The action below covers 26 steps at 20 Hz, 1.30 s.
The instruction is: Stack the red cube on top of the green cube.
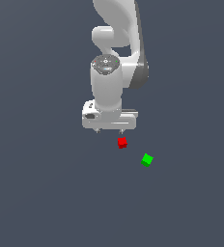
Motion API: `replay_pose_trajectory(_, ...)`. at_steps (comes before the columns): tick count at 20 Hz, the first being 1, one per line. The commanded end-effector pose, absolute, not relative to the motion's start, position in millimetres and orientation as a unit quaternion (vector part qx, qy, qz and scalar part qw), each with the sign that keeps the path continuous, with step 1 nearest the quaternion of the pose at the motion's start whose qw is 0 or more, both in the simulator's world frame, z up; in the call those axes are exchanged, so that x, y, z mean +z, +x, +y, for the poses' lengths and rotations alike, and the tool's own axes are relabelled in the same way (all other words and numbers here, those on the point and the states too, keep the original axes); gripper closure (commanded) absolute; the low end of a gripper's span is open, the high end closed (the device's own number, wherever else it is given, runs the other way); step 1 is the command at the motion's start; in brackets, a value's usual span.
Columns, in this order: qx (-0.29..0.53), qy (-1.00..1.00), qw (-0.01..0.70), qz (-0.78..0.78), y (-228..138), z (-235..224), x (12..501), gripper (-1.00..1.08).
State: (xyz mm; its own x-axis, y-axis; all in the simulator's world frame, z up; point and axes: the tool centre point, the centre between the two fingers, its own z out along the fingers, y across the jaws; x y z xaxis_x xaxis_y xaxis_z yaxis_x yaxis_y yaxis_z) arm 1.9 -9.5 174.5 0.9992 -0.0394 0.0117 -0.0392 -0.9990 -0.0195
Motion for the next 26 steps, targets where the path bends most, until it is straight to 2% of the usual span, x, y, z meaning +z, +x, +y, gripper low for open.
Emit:
replay_pose_trajectory(1, -0.006, -1.0, 0.01, 0.02, 2, -10, 175, -0.92)
replay_pose_trajectory(8, -0.005, -1.0, 0.009, 0.002, -2, 0, 160, -0.92)
replay_pose_trajectory(19, -0.001, -0.997, 0.003, -0.082, -24, 44, 91, -0.92)
replay_pose_trajectory(26, 0.0, -0.994, 0.001, -0.107, -32, 55, 69, -0.92)
